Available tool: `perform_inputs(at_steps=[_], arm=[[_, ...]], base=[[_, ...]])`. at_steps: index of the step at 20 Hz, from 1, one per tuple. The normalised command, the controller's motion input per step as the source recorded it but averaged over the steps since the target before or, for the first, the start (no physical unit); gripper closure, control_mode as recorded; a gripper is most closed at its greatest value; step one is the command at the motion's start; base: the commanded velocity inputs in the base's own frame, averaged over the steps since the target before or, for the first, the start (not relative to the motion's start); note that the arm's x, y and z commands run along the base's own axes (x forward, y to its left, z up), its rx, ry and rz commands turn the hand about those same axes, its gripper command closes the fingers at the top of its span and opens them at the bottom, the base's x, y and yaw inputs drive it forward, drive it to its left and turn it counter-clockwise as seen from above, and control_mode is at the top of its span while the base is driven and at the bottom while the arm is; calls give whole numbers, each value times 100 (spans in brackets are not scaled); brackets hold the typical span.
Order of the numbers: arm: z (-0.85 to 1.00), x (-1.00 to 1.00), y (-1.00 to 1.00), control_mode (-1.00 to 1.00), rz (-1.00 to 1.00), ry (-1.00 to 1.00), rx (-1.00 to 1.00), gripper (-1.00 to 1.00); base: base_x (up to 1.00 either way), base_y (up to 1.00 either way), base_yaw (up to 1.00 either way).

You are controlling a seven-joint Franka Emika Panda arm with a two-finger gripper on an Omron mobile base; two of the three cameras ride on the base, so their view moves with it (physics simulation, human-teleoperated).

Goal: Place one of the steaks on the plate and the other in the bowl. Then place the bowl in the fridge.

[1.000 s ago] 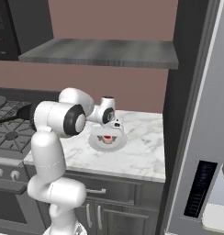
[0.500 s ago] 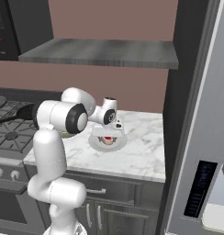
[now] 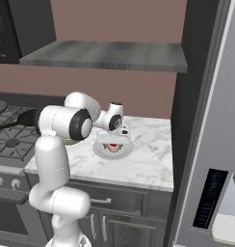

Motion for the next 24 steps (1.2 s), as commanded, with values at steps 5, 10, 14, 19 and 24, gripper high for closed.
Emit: perform_inputs(at_steps=[5,10,14,19,24], arm=[[27,-12,0,-100,0,-2,0,-100],[34,-32,2,-100,0,-2,0,-100],[73,-83,20,-100,-1,-13,0,-100],[75,-99,42,-100,-9,-13,0,-100],[88,-100,76,-100,-18,-18,-2,-100]], base=[[0,0,0],[0,0,0],[0,0,0],[0,0,0],[0,0,0]])
